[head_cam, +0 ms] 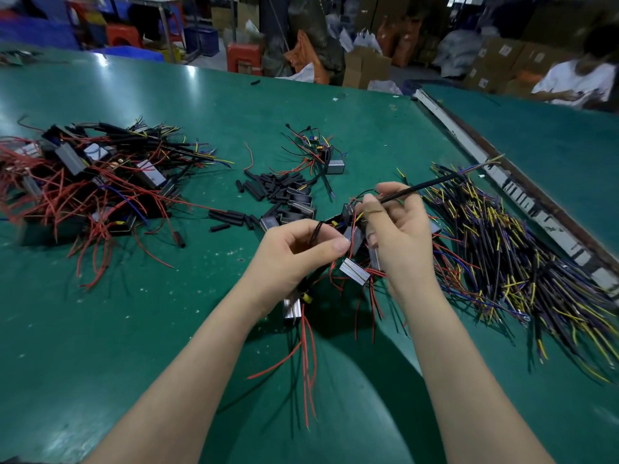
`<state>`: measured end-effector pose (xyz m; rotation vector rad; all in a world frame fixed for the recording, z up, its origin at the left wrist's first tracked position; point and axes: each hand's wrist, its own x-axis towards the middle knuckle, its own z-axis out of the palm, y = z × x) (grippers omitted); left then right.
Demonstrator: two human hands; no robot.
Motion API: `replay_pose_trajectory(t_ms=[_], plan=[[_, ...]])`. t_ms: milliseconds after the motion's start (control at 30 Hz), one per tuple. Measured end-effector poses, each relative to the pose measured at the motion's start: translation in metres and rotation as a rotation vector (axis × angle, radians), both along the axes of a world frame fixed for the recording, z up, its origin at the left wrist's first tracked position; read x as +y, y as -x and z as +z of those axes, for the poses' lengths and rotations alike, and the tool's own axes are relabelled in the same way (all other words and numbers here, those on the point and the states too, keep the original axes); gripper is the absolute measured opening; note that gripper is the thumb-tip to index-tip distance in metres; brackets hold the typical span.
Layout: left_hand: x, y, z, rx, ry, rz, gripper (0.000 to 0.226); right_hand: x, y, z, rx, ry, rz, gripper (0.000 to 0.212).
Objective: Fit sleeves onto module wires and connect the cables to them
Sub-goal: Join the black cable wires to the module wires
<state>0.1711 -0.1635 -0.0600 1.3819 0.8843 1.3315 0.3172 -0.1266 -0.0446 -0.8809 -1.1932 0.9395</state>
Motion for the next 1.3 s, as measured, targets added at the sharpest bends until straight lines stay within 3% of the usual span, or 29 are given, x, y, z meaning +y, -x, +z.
replay_pose_trajectory(t_ms=[100, 233, 300, 467, 733, 1133, 1300], plan=[[0.0, 0.001, -0.001, 0.007, 0.019, -0.009, 0.009, 0.0, 0.0, 0.002, 0.048, 0.031, 0.001, 0.014], [0.007, 0.002, -0.004, -0.047, 0.045, 0.139, 0.002, -0.002, 0.002, 0.006, 0.146, 0.081, 0.061, 0.015], [0.01, 0.003, -0.005, -0.071, 0.054, 0.2, 0.008, -0.002, 0.003, 0.006, 0.161, 0.107, 0.111, 0.015], [0.009, 0.001, -0.005, -0.088, 0.055, 0.219, 0.011, -0.006, 0.007, 0.004, 0.079, 0.097, 0.197, 0.017], [0.007, -0.002, -0.004, -0.111, 0.039, 0.222, 0.011, -0.007, 0.007, 0.002, -0.036, 0.103, 0.16, 0.019], [0.006, -0.002, -0.003, -0.084, 0.023, 0.262, 0.014, -0.01, 0.009, 0.001, -0.061, 0.143, 0.189, 0.019], [0.008, -0.001, -0.002, -0.144, 0.111, 0.242, 0.013, -0.01, 0.01, 0.0, -0.1, 0.122, 0.207, 0.019]])
